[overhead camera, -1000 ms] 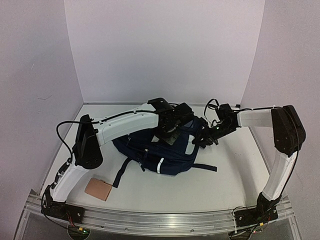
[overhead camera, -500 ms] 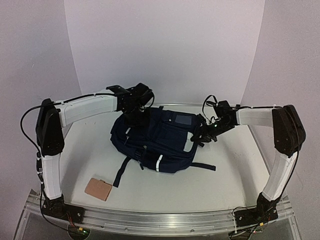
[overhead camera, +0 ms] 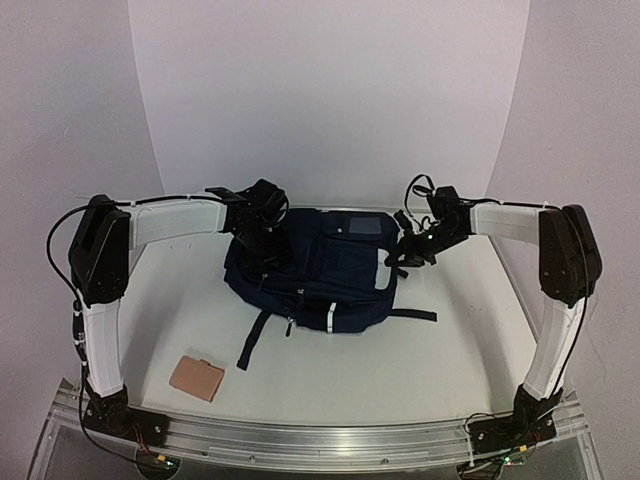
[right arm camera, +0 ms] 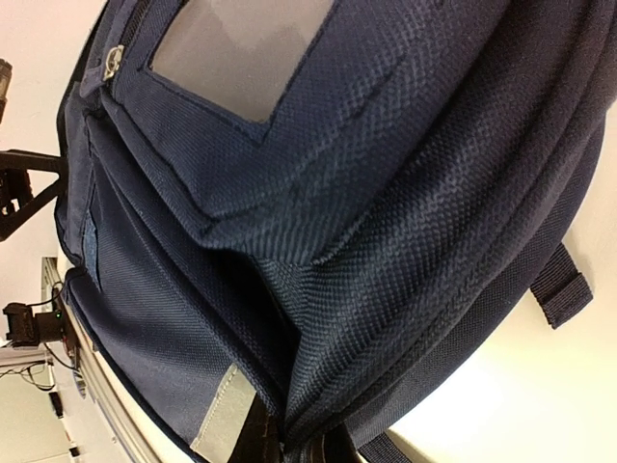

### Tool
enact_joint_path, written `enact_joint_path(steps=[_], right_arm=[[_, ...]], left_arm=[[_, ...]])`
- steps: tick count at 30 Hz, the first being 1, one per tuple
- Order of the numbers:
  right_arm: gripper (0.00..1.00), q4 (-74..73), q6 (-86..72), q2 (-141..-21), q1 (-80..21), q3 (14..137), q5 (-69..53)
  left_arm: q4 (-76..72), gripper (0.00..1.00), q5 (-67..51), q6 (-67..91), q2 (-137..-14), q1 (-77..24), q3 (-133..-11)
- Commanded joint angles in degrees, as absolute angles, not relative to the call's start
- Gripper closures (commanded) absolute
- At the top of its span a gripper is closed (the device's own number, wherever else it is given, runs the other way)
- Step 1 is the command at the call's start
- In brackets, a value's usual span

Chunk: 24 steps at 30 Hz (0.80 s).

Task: Pack the student bag
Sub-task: Adjust the student bag at the center of the board.

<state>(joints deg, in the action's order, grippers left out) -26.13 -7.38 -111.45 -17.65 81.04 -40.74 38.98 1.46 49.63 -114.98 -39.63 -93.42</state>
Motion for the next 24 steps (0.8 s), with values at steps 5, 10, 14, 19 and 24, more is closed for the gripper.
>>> enact_joint_path(steps=[5, 10, 14, 19, 24], right_arm=[[0.87, -26.3, -3.2, -114.3, -14.0, 87.2, -34.4], [0.42, -27.4, -3.2, -113.5, -14.0, 88.5, -36.1], [0.18, -27.8, -2.6, -110.7, -13.9, 88.8, -36.4], [0.09, -28.2, -1.2, -107.6, -14.0, 88.0, -37.7], [0.08, -28.7, -0.4, -106.0, -14.0, 87.0, -37.6]], left_arm=[[50.0, 0.23, 2.3, 53.1, -113.5, -34.2, -89.8], [45.7, 0.08, -4.0, 49.7, -102.9, -34.3, -84.7], [51.5, 0.00, -4.3, 51.7, -91.9, -34.6, -78.1], [59.1, 0.00, -3.0, 65.2, -78.0, -38.4, -65.1], [64.8, 0.00, -0.6, 84.0, -69.5, -48.8, -54.2]])
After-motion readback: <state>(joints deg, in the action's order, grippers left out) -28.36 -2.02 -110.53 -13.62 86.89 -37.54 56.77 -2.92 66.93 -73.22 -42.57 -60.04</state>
